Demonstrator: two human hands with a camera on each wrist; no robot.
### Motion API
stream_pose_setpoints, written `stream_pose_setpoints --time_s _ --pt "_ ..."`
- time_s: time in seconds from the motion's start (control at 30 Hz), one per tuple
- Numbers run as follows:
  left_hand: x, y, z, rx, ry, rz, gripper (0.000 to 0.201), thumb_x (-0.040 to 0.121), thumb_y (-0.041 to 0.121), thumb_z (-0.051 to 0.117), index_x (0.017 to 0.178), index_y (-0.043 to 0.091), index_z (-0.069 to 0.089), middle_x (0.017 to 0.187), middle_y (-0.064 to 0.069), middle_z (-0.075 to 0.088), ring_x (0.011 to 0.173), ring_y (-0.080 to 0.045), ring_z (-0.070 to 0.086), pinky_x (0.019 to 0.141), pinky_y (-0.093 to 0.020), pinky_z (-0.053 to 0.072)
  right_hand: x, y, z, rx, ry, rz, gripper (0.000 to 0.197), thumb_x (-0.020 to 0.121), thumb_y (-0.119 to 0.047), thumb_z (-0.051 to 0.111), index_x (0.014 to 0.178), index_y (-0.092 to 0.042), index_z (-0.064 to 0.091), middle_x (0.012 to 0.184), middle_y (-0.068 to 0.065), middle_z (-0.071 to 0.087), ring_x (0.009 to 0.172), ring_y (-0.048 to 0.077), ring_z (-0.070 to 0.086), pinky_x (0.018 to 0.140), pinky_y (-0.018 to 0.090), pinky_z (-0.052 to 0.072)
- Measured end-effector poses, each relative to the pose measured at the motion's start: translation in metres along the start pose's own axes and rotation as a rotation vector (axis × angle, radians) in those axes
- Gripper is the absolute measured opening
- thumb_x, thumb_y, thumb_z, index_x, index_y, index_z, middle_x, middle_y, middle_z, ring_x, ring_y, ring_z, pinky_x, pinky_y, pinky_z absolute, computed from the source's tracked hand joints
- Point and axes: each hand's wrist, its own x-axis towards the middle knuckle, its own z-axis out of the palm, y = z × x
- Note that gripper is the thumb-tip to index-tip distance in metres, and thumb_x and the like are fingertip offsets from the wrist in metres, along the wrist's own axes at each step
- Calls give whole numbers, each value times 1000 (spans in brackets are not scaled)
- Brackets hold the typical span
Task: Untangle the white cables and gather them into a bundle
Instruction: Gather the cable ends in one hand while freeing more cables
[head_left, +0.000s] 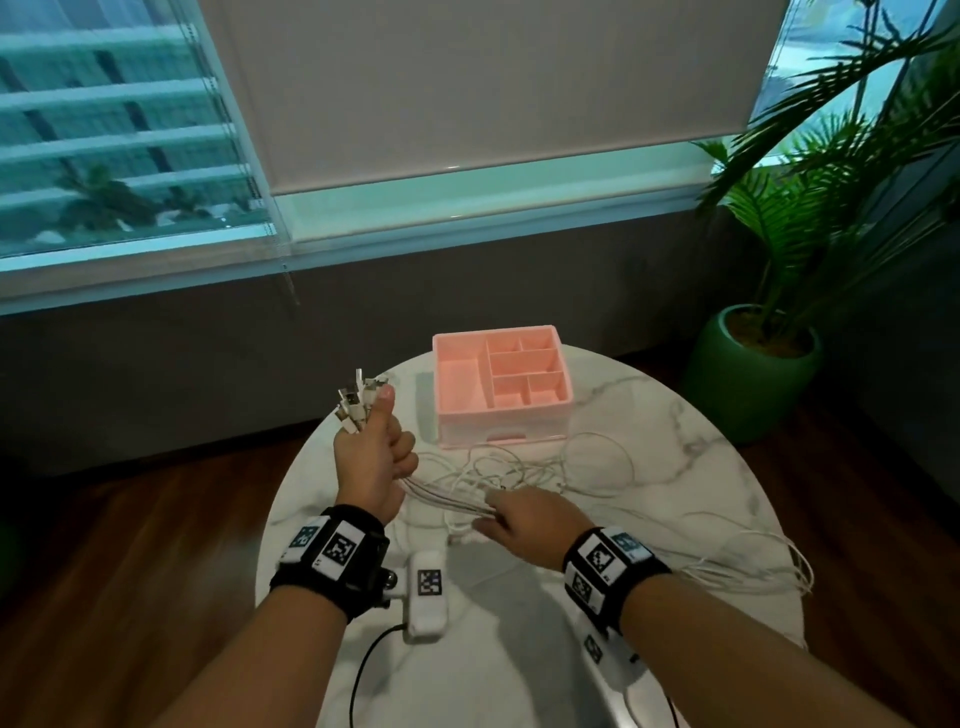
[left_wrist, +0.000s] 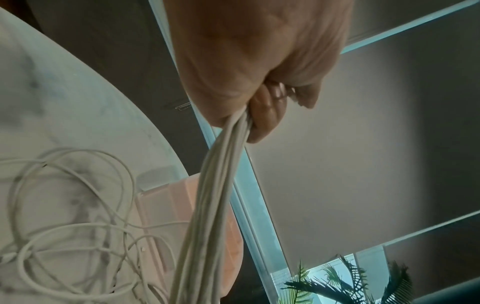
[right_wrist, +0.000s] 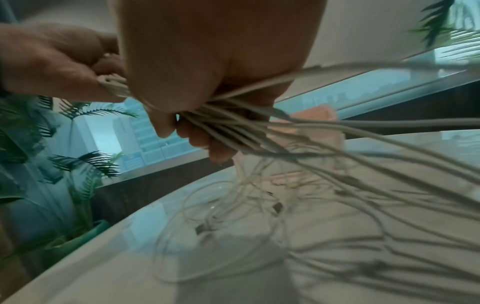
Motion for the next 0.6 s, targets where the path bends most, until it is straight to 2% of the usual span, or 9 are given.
stream_pose_setpoints --time_s 0.07,0.13,0.23,0.33,0.43,0.53,0.6 --pt "2 -3 -2 -4 26 13 36 98 19 66 70 24 43 50 8 25 39 -6 18 38 -17 16 -12 21 4 38 -41 49 39 101 -51 43 101 -14 55 96 11 65 86 29 60 70 37 43" --pt "4 -8 -1 -25 51 -3 36 97 15 65 70 25 43 50 8 24 39 -7 18 39 -18 15 -26 39 6 83 -69 87 33 101 -48 46 99 -16 54 98 9 65 89 27 60 70 34 40" --pt "8 -10 0 -75 78 -27 38 99 17 61 69 25 39 51 8 22 40 -7 17 39 -19 14 -48 71 10 67 -131 204 27 100 -45 49 91 -20 55 93 9 64 91 27 62 71 34 39" --pt "14 -9 -3 -136 76 -42 30 102 22 57 75 24 46 53 8 21 40 -7 18 36 -19 17 -76 111 13 60 -183 378 26 98 -44 52 80 -26 53 89 4 63 88 25 62 72 32 41" --pt "17 -13 -5 -135 80 -62 27 102 25 57 78 24 47 54 7 22 41 -8 19 36 -19 17 -103 141 2 26 -168 514 32 94 -51 54 70 -31 50 79 -5 58 84 21 64 72 31 46" --pt "16 -25 -6 -115 89 -97 31 102 26 58 74 24 46 55 7 20 40 -7 18 35 -19 17 -120 168 -23 -13 -100 611 38 88 -61 59 73 -26 59 73 -4 61 75 17 63 67 31 48" --pt "13 -34 -5 -82 74 -116 31 103 26 58 73 24 47 55 7 20 40 -7 17 34 -19 16 -127 181 -47 -49 -66 640 40 89 -61 60 74 -24 61 72 -3 61 70 15 60 63 31 47"
